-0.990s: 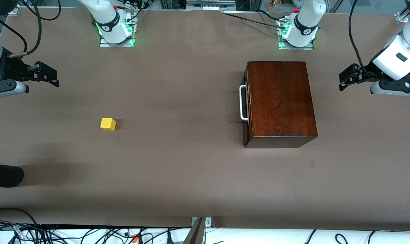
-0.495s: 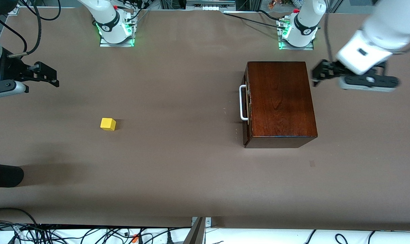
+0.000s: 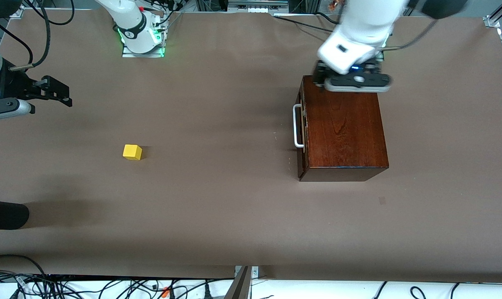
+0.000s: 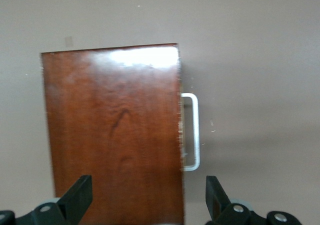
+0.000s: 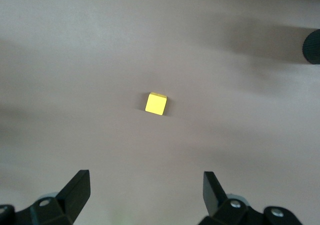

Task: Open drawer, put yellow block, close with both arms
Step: 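Move the left gripper to the white drawer handle of the box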

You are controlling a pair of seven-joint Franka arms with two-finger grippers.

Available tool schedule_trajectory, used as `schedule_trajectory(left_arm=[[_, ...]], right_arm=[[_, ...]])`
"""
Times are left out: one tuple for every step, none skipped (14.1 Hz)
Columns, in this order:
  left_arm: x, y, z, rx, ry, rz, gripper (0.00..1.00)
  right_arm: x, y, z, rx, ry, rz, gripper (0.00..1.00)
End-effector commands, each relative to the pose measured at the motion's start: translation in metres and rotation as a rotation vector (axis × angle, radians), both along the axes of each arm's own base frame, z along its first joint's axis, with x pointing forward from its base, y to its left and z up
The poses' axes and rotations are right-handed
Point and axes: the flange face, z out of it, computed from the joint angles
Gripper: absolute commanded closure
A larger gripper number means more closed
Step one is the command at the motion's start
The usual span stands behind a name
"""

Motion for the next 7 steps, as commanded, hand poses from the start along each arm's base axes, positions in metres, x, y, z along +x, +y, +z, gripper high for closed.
schedule_trajectory(left_arm=[[-0.013, -0.048, -0.022, 0.04, -0.032, 0.027, 0.0], [-0.022, -0.065, -0.032, 0.053, -0.027, 0.02, 0.0], [-0.027, -0.076, -0.042, 0.065, -0.023, 0.022, 0.0], [-0.03, -0.085, -0.05, 0.074, -0.019, 0.028, 0.0], [-0.034, -0.097, -0.052, 0.073, -0.031, 0.024, 0.0], [-0.034, -0.11, -0.059, 0.074, -0.034, 0.025, 0.0], [-0.035, -0.12, -0.069, 0.089, -0.041, 0.031, 0.0]], right_arm=[[0.0, -0.003, 0.003, 0.002, -0.006, 0.006, 0.0], [0.0, -0.004, 0.003, 0.002, -0.006, 0.005, 0.0], [0.0, -0.004, 0.003, 0.002, -0.006, 0.005, 0.0], [0.0, -0.003, 0.004, 0.002, -0.008, 0.006, 0.0], [0.0, -0.003, 0.003, 0.002, -0.006, 0.006, 0.0], [0.0, -0.004, 0.004, 0.002, -0.008, 0.005, 0.0], [0.0, -0.004, 0.003, 0.002, -0.006, 0.005, 0.0]])
